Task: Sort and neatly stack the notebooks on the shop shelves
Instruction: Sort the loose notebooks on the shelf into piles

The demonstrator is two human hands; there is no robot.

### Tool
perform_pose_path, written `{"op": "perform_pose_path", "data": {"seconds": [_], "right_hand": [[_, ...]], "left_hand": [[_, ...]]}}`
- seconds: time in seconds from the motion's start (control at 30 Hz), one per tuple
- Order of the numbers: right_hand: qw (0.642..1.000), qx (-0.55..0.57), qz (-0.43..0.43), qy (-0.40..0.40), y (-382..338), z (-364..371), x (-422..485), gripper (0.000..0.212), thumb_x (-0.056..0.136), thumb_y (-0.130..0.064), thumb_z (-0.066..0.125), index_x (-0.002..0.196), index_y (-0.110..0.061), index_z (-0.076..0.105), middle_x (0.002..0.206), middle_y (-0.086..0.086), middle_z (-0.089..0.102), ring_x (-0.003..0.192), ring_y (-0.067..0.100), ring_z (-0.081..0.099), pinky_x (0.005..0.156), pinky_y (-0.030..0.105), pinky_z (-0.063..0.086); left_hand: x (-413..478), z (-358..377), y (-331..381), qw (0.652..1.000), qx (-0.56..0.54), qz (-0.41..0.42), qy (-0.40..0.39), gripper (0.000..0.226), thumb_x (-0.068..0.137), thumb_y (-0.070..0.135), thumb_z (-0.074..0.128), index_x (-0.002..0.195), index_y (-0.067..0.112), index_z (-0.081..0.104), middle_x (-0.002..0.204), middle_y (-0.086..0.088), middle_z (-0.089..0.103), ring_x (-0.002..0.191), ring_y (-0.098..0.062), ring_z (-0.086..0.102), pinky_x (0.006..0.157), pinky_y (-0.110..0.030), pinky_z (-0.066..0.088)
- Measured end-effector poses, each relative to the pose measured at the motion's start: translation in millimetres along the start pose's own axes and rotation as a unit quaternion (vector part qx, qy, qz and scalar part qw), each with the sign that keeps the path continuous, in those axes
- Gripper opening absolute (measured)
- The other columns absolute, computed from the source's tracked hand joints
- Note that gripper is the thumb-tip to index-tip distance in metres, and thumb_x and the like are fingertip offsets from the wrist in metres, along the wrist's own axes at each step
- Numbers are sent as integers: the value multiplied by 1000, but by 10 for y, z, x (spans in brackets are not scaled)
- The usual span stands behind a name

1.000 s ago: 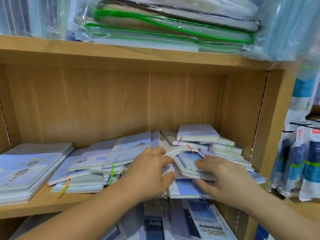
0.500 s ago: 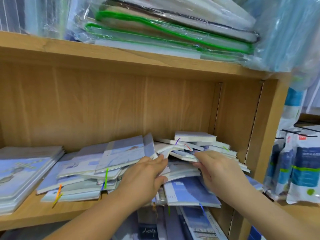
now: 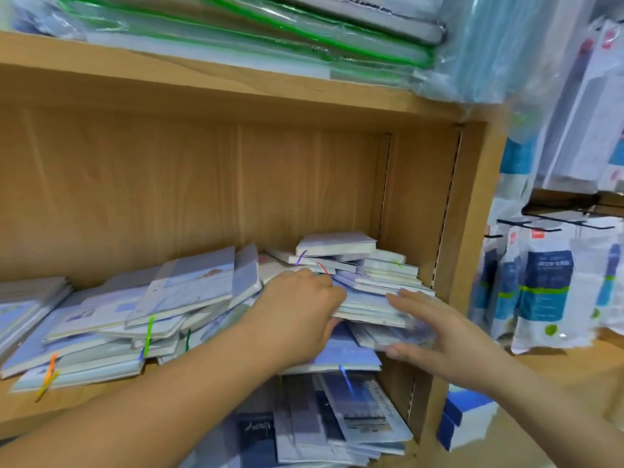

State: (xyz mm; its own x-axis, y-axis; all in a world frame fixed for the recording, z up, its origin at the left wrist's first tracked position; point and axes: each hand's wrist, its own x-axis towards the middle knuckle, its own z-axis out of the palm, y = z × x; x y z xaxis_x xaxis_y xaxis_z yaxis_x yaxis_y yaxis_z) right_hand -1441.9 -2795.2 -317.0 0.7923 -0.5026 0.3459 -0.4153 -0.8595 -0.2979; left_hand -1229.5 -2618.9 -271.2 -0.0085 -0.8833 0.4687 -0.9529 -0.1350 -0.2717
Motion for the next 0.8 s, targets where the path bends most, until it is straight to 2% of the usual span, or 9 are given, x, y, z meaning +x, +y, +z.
{"op": "perform_pose_path", "data": {"seconds": [0.07, 0.2, 0.3, 0.37, 0.47, 0.53, 0.63, 0.7, 0.8], "right_hand": [[999, 20, -15, -21, 142, -61, 39, 81, 71, -81, 64, 144, -62, 34, 157, -33, 27, 149, -3, 25, 123, 30, 29], [994, 93, -31, -38, 307, -11, 87, 82, 69, -73, 74, 141, -64, 37, 157, -33, 32, 147, -10, 25, 122, 25, 29], [984, 162, -37, -65, 408, -10, 101, 80, 78, -55, 79, 145, -62, 35, 155, -39, 30, 148, -13, 19, 119, 13, 23], [981, 178, -30, -67, 436, -18, 101, 81, 81, -48, 80, 145, -64, 33, 153, -43, 30, 146, -15, 21, 117, 9, 23], [981, 194, -8, -14, 373, 38, 126, 87, 80, -49, 81, 146, -68, 28, 151, -40, 35, 144, -12, 28, 116, 18, 29], [974, 222, 12, 46, 283, 71, 184, 88, 79, -50, 81, 146, -69, 27, 148, -42, 38, 141, -11, 34, 115, 25, 34], [968, 231, 49, 82, 198, 61, 270, 102, 63, -50, 93, 149, -56, 38, 143, -26, 53, 134, 2, 46, 108, 31, 42], [973, 203, 62, 87, 176, 108, 283, 107, 59, -47, 97, 149, -51, 39, 134, -21, 59, 126, 6, 52, 98, 26, 45], [978, 184, 70, 71, 166, 182, 214, 107, 77, -11, 87, 155, -51, 25, 134, -26, 57, 127, 7, 56, 91, 17, 47]], "left_hand": [[116, -39, 145, 999, 29, -10, -37, 32, 97, 44, 53, 124, 27, 54, 113, 0, 61, 108, -29, 59, 70, -35, 36], [256, -65, 281, 989, 108, 1, -97, 45, 88, 11, 57, 130, 26, 51, 106, -3, 66, 98, -33, 65, 54, -32, 20], [250, -86, 183, 992, 94, -19, -86, 55, 86, 8, 52, 136, 31, 45, 104, -3, 66, 94, -34, 64, 53, -34, 24], [224, -83, 111, 994, 82, -22, -66, 63, 88, 9, 50, 144, 37, 40, 110, -1, 65, 97, -34, 64, 60, -37, 38], [229, -140, 16, 997, 48, -47, -28, 67, 94, 13, 47, 150, 48, 34, 125, 7, 62, 108, -30, 62, 75, -39, 51], [235, -251, -27, 998, 23, -59, 13, 58, 97, 18, 47, 145, 49, 42, 127, 10, 63, 113, -26, 62, 80, -40, 52], [107, -433, 39, 992, -16, -35, 122, 47, 91, 13, 52, 132, 35, 62, 111, 7, 71, 99, -28, 67, 66, -42, 54], [-73, -472, 87, 982, -26, -4, 189, 44, 80, 6, 63, 119, 25, 73, 95, 5, 74, 82, -29, 69, 53, -39, 53], [-359, -333, 186, 983, -12, 47, 178, 51, 71, 0, 72, 118, 20, 75, 103, 2, 75, 87, -27, 71, 61, -38, 57]]}}
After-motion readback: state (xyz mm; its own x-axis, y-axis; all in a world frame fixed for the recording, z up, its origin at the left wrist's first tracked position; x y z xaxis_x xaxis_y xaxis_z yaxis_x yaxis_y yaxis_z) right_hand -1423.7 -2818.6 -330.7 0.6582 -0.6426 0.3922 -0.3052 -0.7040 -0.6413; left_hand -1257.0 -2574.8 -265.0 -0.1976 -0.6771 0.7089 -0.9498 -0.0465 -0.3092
